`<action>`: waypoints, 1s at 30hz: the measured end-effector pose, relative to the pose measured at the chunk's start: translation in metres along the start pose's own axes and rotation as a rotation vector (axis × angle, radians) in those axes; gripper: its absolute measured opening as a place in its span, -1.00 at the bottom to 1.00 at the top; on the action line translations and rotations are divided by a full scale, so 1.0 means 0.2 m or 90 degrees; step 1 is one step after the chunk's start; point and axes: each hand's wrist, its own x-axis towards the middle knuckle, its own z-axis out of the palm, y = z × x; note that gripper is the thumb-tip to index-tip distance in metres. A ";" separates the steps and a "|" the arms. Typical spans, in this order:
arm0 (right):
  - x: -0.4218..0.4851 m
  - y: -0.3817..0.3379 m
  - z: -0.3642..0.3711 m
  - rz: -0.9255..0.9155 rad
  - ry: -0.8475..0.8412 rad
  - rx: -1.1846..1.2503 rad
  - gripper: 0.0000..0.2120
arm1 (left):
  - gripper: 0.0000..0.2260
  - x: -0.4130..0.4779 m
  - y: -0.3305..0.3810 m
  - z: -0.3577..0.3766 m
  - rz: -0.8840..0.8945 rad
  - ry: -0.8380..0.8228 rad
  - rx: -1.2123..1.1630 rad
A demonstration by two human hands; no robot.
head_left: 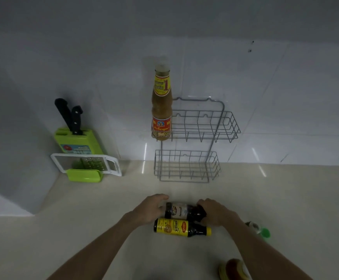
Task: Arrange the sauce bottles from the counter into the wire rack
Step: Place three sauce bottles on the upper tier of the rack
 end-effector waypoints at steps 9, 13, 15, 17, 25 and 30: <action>-0.13 -0.12 -0.31 -0.100 0.146 0.027 -0.51 | -0.61 0.05 0.09 0.09 0.078 -0.023 0.053; -0.19 -0.22 -0.53 -0.187 0.160 0.020 -0.50 | -0.54 0.03 0.09 0.08 0.095 -0.004 -0.021; -0.23 -0.24 -0.62 -0.209 0.155 0.042 -0.50 | -0.58 -0.01 0.09 0.06 0.102 0.004 -0.082; -0.29 -0.24 -0.67 -0.219 0.188 0.133 -0.49 | -0.60 -0.05 0.12 0.03 0.117 0.026 -0.137; -0.44 -0.39 -0.60 -0.214 0.364 0.713 -0.48 | -0.60 -0.17 0.36 -0.12 0.225 0.242 -0.303; -0.56 -0.44 -0.86 -0.278 0.466 0.798 -0.52 | -0.55 -0.22 0.51 -0.33 0.325 0.311 -0.271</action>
